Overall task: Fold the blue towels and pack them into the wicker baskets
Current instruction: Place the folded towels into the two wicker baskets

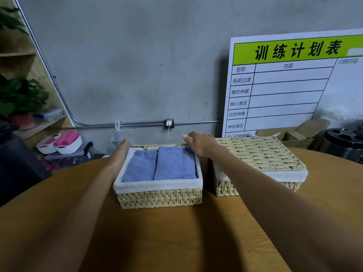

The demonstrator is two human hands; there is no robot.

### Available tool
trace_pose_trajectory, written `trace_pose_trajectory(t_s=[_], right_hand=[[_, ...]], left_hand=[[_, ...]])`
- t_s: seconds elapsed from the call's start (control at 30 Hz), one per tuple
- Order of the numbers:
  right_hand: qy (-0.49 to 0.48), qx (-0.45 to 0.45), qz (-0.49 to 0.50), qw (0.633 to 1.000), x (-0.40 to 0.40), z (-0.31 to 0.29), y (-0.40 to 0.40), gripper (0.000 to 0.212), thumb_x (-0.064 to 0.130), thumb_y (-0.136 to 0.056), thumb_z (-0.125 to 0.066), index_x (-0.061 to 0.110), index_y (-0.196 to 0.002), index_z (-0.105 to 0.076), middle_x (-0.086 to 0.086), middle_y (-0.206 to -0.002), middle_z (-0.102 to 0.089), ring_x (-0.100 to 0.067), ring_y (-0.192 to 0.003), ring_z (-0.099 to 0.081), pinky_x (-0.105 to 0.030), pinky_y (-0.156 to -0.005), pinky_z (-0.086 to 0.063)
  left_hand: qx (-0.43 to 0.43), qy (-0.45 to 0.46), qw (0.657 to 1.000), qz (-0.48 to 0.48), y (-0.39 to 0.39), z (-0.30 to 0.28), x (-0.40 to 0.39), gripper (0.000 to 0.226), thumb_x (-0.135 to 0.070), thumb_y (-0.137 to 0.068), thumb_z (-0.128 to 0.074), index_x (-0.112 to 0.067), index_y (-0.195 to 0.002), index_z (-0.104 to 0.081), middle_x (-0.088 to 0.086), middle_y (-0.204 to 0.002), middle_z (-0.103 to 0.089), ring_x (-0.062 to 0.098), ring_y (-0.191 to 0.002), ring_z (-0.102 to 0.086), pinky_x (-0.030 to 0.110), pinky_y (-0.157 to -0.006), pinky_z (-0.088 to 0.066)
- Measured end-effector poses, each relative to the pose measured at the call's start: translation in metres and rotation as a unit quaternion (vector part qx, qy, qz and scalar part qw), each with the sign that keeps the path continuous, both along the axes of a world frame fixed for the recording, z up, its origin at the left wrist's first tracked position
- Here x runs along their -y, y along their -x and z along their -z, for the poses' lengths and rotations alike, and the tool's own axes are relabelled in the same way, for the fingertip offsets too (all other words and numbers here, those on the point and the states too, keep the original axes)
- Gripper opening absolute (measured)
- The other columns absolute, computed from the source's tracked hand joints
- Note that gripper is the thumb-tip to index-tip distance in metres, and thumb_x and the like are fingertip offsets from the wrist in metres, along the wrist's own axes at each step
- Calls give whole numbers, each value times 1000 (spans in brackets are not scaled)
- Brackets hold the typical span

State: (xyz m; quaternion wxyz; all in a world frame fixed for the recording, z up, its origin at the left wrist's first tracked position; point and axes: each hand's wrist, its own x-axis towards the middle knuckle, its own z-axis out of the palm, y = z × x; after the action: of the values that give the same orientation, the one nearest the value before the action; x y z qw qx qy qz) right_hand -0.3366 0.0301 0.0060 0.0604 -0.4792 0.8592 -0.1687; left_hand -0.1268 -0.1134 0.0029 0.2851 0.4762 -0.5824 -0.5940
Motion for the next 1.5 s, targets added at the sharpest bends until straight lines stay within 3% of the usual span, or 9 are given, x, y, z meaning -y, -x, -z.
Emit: trace_pose_trajectory(t_s=[0.2,0.3,0.37,0.47,0.57,0.7,1.03,1.3,1.5], right_hand=[[46,89,8,995,2,-2,7,67,61,-103,-15,15,-139,-48,-14,-141,-56,-34,-134,-47,-43,-112,-28],[142,185,-3,972,-3,-3,7,69,64,-101,-20,16,-142,-49,-10,-144,-54,-29,-136,-46,-45,-116,-30],[204,229,-24,951,-8,-5,6,70,65,-101,-22,17,-144,-50,-5,-147,-52,-23,-138,-45,-43,-117,-31],[239,267,-47,933,-23,-12,0,61,56,-105,-20,18,-146,-45,2,-141,-53,-15,-124,-53,-31,-107,-37],[258,301,-52,916,-33,-10,0,60,56,-105,-19,19,-145,-46,3,-124,-63,-11,-108,-60,-20,-94,-42],[290,348,-33,891,-47,-12,0,68,62,-103,-18,17,-142,-51,-1,-102,-77,-13,-110,-67,-38,-111,-32],[64,-10,-138,988,-77,2,-42,51,55,-103,-34,26,-142,-51,0,-151,-46,-23,-133,-48,-45,-113,-32],[6,-69,-135,988,-76,6,-44,61,56,-104,-25,21,-154,-33,-5,-161,-27,-31,-142,-37,-41,-118,-22],[-1,-86,-130,988,-75,9,-45,99,71,-79,7,19,-153,-32,-6,-161,-27,-31,-139,-40,-44,-119,-23]], left_hand=[[-65,-19,998,3,2,10,6,64,-57,-103,-35,-21,-62,-68,1,-45,-63,16,-47,-63,31,-59,-44],[-108,-2,993,42,2,10,2,57,-51,-107,-21,-26,-80,-65,-5,-53,-68,13,-55,-68,16,-46,-49],[-147,18,988,42,2,15,6,51,-49,-108,-18,-22,-109,-62,-3,-92,-78,6,-79,-72,16,-67,-53],[-191,46,980,-1,-9,13,14,56,-55,-105,-25,-25,-150,-40,11,-155,-42,26,-137,-46,42,-110,-39],[-234,46,971,-30,-21,15,19,56,-59,-103,-22,-30,-145,-46,7,-147,-50,26,-132,-49,45,-108,-39],[-231,50,972,-2,-39,13,8,57,-64,-100,-24,-26,-123,-60,0,-119,-71,24,-122,-58,42,-100,-44],[-8,198,966,164,-55,22,-35,68,-76,-90,-33,-47,-151,-32,-14,-163,-24,15,-149,-23,48,-121,-21],[31,220,961,163,-51,18,-41,58,-58,-99,-32,-45,-155,-24,-10,-165,-17,22,-152,-17,50,-119,-20],[55,238,956,162,-45,17,-39,57,-55,-99,-36,-40,-154,-31,-5,-165,-22,24,-151,-21,47,-118,-22]])
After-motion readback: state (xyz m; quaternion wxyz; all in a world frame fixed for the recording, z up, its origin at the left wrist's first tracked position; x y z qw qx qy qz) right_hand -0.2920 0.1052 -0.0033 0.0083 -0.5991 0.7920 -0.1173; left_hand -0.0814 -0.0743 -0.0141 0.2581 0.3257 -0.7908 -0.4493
